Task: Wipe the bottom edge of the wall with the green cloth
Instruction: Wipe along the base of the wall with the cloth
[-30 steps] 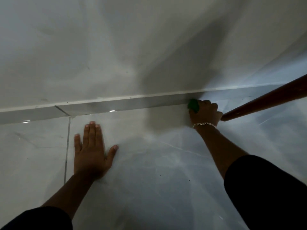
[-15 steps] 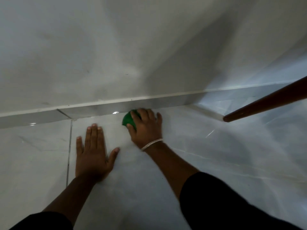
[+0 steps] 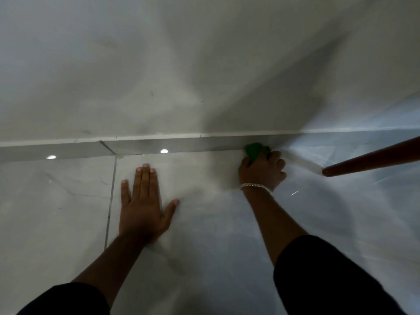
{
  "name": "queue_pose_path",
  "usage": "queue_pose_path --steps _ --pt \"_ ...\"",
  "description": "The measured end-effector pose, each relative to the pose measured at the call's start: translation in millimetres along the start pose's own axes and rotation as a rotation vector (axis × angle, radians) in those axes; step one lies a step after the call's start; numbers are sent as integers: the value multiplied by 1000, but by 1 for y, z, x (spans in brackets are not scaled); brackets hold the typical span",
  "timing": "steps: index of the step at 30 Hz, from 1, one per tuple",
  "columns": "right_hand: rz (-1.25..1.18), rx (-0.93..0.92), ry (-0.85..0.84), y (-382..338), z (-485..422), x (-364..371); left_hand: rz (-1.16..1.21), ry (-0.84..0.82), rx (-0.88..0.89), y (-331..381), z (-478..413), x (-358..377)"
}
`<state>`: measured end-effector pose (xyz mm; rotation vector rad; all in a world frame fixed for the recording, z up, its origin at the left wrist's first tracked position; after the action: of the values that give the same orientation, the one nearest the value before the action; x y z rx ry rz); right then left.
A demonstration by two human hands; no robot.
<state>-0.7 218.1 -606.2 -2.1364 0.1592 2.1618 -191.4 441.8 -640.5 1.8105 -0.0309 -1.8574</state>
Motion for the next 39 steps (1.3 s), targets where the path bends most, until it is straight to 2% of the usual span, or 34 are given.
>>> queue_pose_path --steps 6,8,11,13,17,20,22,26,28,30,35,39 --pt "-46 -415 -4 -123 93 -6 -38 -23 -19 -3 -2 4" --pt "-52 -521 10 -132 92 -7 -35 -15 -25 -5 -2 4" --pt "5 -651 55 -98 64 -4 -1 -10 -26 -5 0 4" --pt "33 -594 44 -61 34 -3 10 -2 -24 -8 3 2" --pt "113 -297 5 11 -13 -2 13 5 -18 -11 8 3" --pt "43 -64 -32 6 -13 -4 11 18 -17 -9 7 3" --pt "-15 -84 -63 -33 16 -2 11 18 -18 -10 6 4" --pt "-64 -398 34 -120 83 -3 -16 2 -30 -10 5 5" --pt "-50 -528 45 -126 85 -6 -9 -3 -35 -11 5 4" --pt "-17 -568 104 -97 65 -9 2 -16 -33 -11 6 3" --pt "37 -241 33 31 -34 -6 10 -3 -8 -7 7 -1" --pt "-149 -89 105 39 -25 -10 7 1 -2 -6 7 -4"
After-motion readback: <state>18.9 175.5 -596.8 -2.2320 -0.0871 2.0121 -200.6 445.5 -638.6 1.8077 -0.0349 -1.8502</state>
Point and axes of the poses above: each hand's wrist, its own z-axis away from the middle knuckle, its own x-axis out of the palm, y = z × x, the point moved 5 cm from there along -z, towards the middle knuckle, and after that the axes turned 14 degrees about z, right-handed, at the moved point
